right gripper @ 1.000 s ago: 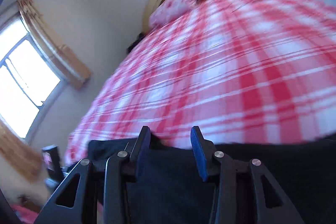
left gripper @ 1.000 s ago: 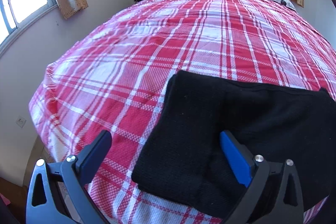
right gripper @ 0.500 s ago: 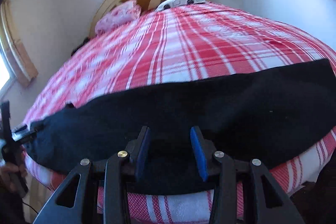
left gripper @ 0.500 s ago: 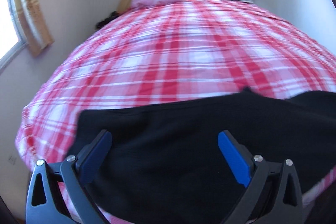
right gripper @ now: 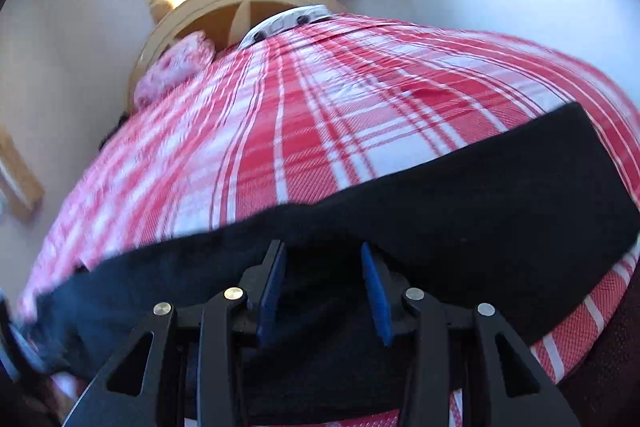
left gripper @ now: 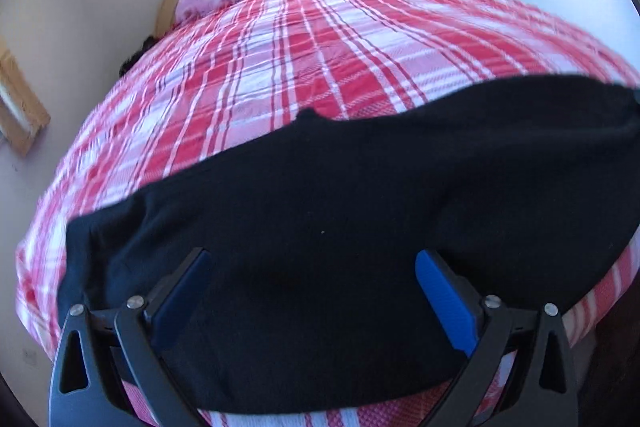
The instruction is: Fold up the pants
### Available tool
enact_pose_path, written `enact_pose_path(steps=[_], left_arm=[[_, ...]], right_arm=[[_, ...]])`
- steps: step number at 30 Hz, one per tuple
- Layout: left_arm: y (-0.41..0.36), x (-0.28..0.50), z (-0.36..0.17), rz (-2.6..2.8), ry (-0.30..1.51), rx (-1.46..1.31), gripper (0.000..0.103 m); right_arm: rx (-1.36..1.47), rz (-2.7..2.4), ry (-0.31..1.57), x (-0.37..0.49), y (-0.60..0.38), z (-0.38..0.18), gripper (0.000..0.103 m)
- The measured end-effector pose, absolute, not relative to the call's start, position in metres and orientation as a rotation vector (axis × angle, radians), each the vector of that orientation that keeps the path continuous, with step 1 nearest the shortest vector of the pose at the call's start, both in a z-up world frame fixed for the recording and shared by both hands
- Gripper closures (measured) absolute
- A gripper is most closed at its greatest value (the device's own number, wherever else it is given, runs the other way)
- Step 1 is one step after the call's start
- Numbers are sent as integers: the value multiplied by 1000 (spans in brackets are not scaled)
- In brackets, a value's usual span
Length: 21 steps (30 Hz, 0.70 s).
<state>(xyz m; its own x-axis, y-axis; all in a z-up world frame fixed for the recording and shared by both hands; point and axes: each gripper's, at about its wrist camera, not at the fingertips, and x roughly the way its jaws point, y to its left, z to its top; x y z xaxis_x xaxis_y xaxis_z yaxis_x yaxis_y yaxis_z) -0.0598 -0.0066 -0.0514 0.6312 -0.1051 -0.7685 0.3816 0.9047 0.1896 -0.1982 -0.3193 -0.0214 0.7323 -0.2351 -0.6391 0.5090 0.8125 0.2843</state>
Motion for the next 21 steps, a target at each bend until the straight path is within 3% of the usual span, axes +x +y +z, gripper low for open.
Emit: enact_pose_path(steps=[4,9,11,21], left_arm=[[-16,-65,-35,-316,802,332,0],[-47,-75,-24,-409,742,349,0],[-61,-77,-27,-442,747,383,0],[-67,-78,-39,-428,792,413,0]], right_arm=[[497,-383,518,-227,-295,-5,60],[342,-341,755,-229,-241,-42,60],[340,-317,723,-241,-240,-40,60],[656,-636,406,-347,-402,0,55]])
